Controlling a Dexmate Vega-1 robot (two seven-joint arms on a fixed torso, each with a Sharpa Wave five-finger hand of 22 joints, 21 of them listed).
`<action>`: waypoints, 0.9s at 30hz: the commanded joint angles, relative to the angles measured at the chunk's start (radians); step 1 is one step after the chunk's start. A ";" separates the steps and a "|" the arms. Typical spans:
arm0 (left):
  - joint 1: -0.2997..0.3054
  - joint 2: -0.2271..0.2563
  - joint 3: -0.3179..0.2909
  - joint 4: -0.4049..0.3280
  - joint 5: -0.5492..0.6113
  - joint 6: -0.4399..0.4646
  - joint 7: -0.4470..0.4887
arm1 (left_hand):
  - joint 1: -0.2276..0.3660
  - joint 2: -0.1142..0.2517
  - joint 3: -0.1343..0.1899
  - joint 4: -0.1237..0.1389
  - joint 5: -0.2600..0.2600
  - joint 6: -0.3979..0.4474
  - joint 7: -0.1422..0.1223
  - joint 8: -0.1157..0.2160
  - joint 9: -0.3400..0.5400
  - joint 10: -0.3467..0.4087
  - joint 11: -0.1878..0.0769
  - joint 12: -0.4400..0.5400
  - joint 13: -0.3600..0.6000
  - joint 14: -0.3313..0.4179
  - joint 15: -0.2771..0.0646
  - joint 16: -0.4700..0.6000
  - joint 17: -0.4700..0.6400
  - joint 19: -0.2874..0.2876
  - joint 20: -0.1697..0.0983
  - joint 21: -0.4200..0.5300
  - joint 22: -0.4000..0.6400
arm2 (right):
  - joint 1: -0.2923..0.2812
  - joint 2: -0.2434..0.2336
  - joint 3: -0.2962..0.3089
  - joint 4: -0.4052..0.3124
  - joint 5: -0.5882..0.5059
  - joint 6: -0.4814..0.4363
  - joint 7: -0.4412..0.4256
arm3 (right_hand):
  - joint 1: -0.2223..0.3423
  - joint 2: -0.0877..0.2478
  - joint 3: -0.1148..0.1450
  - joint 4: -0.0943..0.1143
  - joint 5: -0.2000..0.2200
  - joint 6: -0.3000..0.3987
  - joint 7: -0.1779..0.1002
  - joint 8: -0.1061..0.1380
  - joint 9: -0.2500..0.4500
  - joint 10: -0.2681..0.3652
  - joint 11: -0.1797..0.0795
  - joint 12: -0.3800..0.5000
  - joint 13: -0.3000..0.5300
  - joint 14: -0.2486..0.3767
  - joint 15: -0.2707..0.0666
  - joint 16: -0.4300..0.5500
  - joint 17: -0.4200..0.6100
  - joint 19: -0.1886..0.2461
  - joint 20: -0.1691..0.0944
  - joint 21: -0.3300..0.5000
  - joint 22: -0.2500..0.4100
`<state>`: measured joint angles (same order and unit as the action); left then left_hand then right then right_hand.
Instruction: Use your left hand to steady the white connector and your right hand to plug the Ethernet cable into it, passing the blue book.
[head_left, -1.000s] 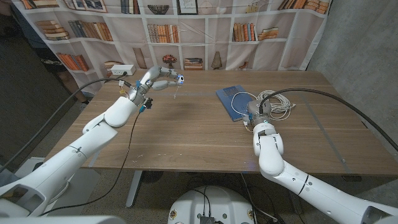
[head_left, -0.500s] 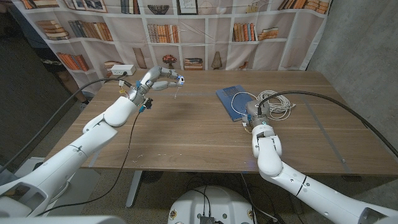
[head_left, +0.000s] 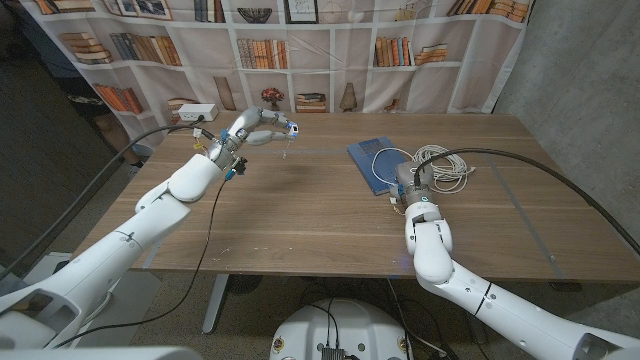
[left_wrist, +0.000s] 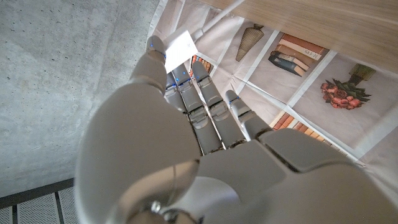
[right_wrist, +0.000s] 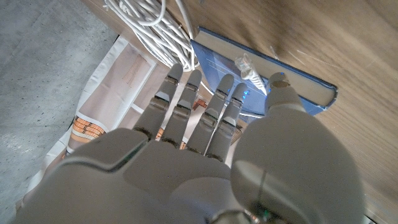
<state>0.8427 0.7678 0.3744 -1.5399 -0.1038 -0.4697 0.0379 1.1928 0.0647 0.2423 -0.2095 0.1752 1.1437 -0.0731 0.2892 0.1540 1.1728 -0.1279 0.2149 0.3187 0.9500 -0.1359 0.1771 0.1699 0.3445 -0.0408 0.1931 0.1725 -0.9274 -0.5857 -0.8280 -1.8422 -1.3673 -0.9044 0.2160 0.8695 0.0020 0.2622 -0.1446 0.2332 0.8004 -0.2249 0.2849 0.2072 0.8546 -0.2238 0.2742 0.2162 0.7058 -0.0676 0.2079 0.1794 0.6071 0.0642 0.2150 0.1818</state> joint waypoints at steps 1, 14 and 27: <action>-0.012 -0.008 0.007 0.019 -0.009 -0.012 -0.012 | -0.017 0.013 0.112 0.102 0.006 0.018 -0.004 0.003 0.040 0.088 -0.081 0.008 0.005 -0.005 -0.072 0.003 0.003 -0.003 -0.057 0.005 0.003 | 0.007 -0.008 -0.009 0.008 0.024 -0.003 -0.012 | 0.011 0.001 0.001 0.003 0.006 0.013 0.000 0.006 0.002 0.016 0.003 0.011 0.002 0.010 -0.102 0.008 0.005 0.011 -0.005 0.005 0.003; -0.003 -0.006 0.004 0.013 -0.011 -0.007 -0.006 | -0.021 0.011 0.119 0.103 0.006 0.019 -0.003 0.003 0.040 0.088 -0.081 0.008 0.007 -0.005 -0.073 0.003 0.002 -0.003 -0.057 0.005 0.003 | 0.023 -0.014 -0.022 0.020 0.033 -0.005 -0.036 | 0.025 0.022 0.010 0.006 0.004 0.053 0.000 0.018 0.002 0.055 0.003 0.017 0.004 0.032 -0.109 0.007 0.006 0.019 -0.014 0.003 0.003; 0.008 -0.002 -0.001 0.002 -0.011 0.001 0.001 | -0.023 0.010 0.128 0.102 0.006 0.018 0.000 0.003 0.041 0.087 -0.081 0.007 0.009 -0.005 -0.072 0.003 0.002 -0.005 -0.056 0.005 0.003 | 0.025 -0.025 -0.028 0.013 0.052 -0.002 -0.030 | 0.035 0.033 0.015 0.006 -0.001 0.087 -0.001 0.028 0.002 0.087 0.003 0.021 0.003 0.043 -0.108 0.003 0.005 0.017 -0.016 -0.001 0.003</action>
<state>0.8426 0.7632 0.3781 -1.5300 -0.1134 -0.4782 0.0334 1.1848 0.0567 0.2519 -0.2190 0.1775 1.1475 -0.0766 0.2897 0.1541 1.1749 -0.1326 0.2193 0.3221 0.9482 -0.1376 0.1771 0.1699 0.3445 -0.0408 0.1931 0.1725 -0.9064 -0.6026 -0.8502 -1.8260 -1.3292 -0.9076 0.1844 0.8957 0.0283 0.2691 -0.1377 0.2331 0.8740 -0.2238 0.3080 0.2070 0.9294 -0.2170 0.2890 0.2164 0.7401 -0.0734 0.2079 0.1812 0.6176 0.0536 0.2150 0.1840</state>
